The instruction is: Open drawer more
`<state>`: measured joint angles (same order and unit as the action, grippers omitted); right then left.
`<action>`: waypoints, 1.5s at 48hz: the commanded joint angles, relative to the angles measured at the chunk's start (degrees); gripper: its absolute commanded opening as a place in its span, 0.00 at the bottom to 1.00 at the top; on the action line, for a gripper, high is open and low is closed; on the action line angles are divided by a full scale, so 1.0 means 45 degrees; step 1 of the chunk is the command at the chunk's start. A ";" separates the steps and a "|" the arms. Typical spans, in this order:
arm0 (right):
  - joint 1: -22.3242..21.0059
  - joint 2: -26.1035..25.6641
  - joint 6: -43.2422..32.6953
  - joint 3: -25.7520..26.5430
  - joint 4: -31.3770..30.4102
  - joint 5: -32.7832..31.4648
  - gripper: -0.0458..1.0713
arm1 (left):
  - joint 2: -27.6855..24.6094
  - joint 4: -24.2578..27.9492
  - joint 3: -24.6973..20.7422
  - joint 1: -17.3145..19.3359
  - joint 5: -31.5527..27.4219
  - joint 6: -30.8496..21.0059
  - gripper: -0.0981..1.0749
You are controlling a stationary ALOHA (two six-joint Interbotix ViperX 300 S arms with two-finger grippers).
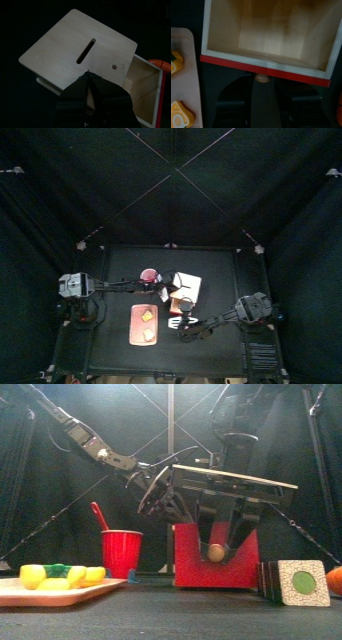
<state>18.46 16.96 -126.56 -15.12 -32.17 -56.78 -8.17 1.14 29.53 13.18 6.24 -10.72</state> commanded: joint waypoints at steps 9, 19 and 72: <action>0.0312 -0.0371 0.0020 0.0234 -0.0137 0.0059 0.55 | 0.0020 0.0000 -0.0137 0.0039 -0.0039 0.0000 0.51; 0.0332 -0.0313 0.0000 0.0273 -0.0176 0.0000 0.57 | 0.0039 0.0000 -0.0137 0.0039 -0.0039 0.0000 0.50; 0.0742 -0.0996 0.1270 0.0957 -0.0449 -0.0078 0.91 | 0.1816 0.0254 0.0977 -0.0254 0.1348 0.0059 0.50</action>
<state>21.71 15.21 -120.94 -12.13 -33.93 -57.04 -3.60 1.76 33.05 12.30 9.05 -10.55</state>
